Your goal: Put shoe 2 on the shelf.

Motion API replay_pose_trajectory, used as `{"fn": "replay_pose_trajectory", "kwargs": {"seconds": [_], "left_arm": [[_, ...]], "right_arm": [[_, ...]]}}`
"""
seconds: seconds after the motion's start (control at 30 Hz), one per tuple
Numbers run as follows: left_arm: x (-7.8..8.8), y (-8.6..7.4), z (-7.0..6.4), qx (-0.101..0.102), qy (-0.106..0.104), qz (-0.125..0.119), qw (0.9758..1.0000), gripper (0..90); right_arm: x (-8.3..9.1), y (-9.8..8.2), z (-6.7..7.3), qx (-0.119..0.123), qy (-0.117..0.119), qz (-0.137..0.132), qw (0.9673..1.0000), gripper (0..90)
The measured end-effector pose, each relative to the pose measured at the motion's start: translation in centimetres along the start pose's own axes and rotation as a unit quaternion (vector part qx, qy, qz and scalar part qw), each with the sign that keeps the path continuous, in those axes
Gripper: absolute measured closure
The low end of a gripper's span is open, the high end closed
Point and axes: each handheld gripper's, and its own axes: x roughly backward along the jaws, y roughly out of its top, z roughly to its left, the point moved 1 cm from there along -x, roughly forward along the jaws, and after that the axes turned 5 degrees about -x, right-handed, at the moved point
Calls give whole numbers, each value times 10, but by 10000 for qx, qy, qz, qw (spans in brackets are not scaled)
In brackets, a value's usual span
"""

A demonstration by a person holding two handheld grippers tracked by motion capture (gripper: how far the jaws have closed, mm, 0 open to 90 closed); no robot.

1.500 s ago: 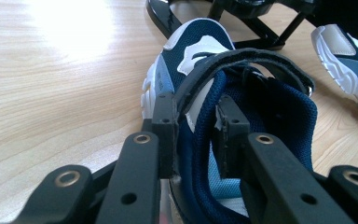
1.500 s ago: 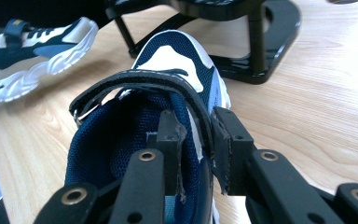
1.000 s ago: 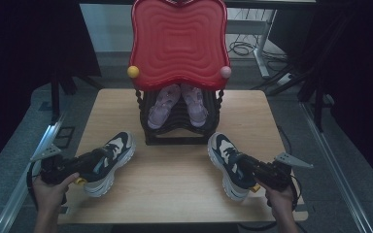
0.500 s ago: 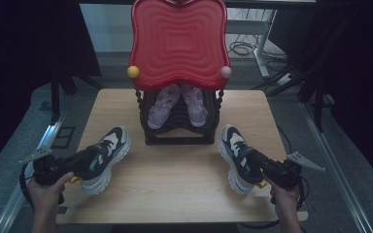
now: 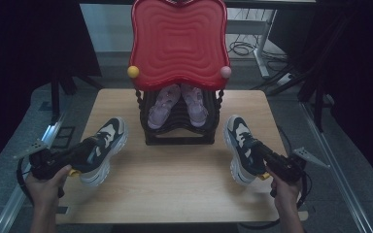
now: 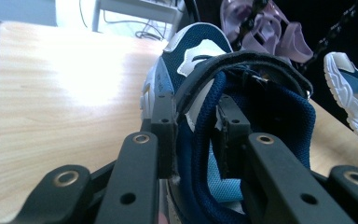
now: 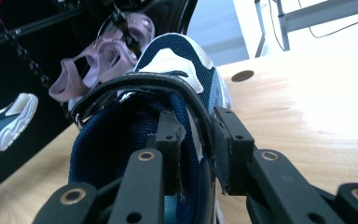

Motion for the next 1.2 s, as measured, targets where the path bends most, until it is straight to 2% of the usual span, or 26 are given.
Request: {"fn": "replay_pose_trajectory", "kwargs": {"seconds": [0.27, 0.57, 0.8, 1.0, 1.2], "left_arm": [[1, 11, 2, 102, 65, -250, 9996, 727], [-1, 29, 3, 147, 76, -564, 9983, 724], [-6, 41, 1, 193, 14, -673, 9975, 724], [-11, 54, 3, 223, 28, -707, 9972, 723], [-14, 65, 4, 232, 60, -791, 9966, 722]], "right_arm": [[-7, 12, 6, 11, -38, -213, 9998, 732], [-12, 33, 12, 93, 9, -431, 9990, 730], [-14, 44, 11, 39, -10, -584, 9983, 730], [-17, 52, 6, -156, 3, -689, 9975, 730], [-21, 63, 9, -138, 5, -770, 9969, 728]]}}
